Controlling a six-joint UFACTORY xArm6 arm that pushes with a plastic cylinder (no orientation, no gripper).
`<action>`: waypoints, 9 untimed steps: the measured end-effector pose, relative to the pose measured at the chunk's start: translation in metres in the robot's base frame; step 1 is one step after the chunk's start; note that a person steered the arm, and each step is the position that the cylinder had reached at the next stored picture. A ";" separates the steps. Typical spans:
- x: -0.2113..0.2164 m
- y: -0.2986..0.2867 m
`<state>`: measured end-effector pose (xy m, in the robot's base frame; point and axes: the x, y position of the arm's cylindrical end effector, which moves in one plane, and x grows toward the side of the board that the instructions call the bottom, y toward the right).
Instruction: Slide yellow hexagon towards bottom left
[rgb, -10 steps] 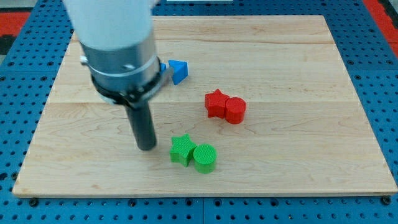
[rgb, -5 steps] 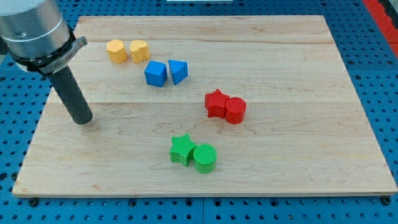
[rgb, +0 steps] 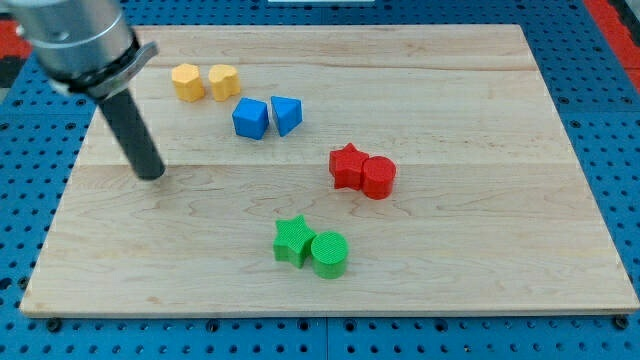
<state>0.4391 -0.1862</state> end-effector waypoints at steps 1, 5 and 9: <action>-0.039 -0.003; -0.146 0.126; -0.169 -0.059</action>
<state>0.2698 -0.2454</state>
